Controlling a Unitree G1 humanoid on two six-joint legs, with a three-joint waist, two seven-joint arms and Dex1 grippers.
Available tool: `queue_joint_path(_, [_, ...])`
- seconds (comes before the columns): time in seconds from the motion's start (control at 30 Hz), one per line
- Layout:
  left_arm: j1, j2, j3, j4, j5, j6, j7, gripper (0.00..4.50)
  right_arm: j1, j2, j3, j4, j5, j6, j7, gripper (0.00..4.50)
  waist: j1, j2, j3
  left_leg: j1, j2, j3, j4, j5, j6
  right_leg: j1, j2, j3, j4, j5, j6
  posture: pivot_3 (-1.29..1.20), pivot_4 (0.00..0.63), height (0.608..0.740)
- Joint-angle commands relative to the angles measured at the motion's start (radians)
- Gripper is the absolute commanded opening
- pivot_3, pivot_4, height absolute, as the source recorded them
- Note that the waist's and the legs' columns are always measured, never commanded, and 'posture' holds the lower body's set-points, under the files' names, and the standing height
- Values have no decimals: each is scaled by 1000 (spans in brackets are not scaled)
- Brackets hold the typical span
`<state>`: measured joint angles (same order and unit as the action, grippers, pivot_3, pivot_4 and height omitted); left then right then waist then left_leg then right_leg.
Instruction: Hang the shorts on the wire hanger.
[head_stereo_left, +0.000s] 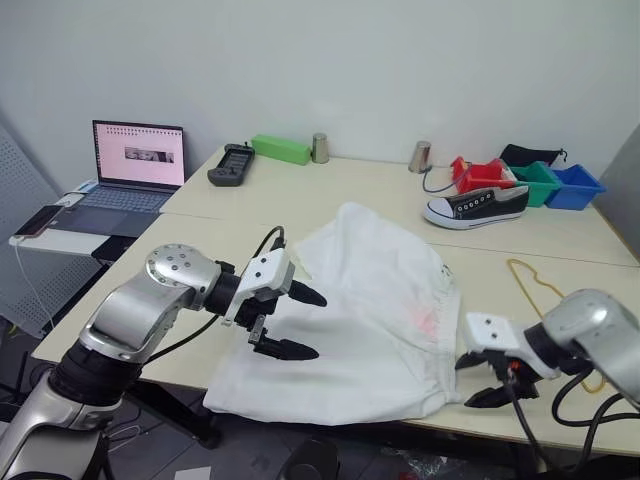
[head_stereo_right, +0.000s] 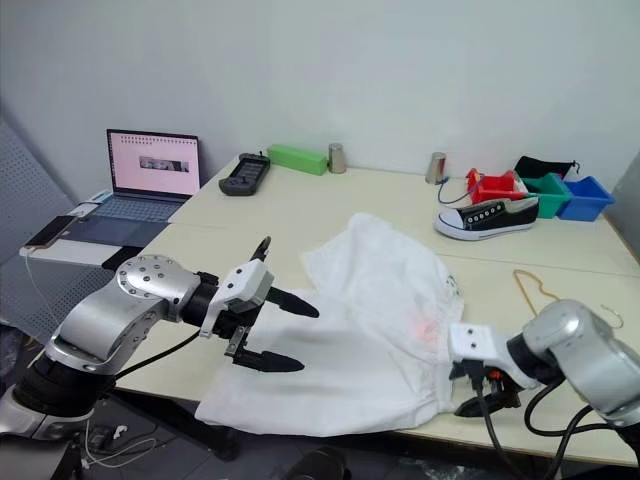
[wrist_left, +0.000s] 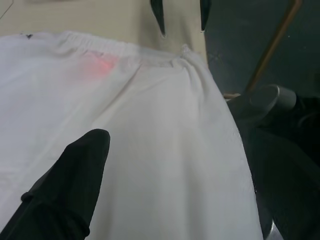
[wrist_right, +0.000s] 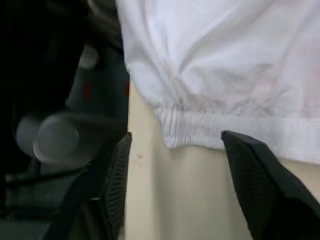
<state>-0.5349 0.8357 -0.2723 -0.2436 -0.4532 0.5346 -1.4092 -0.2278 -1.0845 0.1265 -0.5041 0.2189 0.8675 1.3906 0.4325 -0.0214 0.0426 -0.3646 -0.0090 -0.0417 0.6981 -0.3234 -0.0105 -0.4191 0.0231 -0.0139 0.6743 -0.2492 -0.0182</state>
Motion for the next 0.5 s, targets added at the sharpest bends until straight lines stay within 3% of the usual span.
queue_joint_path(0.03, [-62,-69,-14,13,6,-24,12,4500,10,27,-133,9,42,147,-132,3671,-6,0,0,0,0,0,0,0,0,0,0,0,0,0,0,304,0,740])
queue_joint_path(0.23, [-183,-334,-62,151,103,-97,191,4500,56,128,-299,170,-36,272,-447,3671,-27,-1,-1,0,0,0,1,0,0,2,0,2,-1,3,-4,246,0,740])
queue_joint_path(0.5, [-258,-648,-144,364,243,-240,388,4500,63,216,-411,442,-127,204,-744,3671,-95,-1,-2,2,0,0,2,0,1,8,-2,5,-2,5,-3,195,0,740])
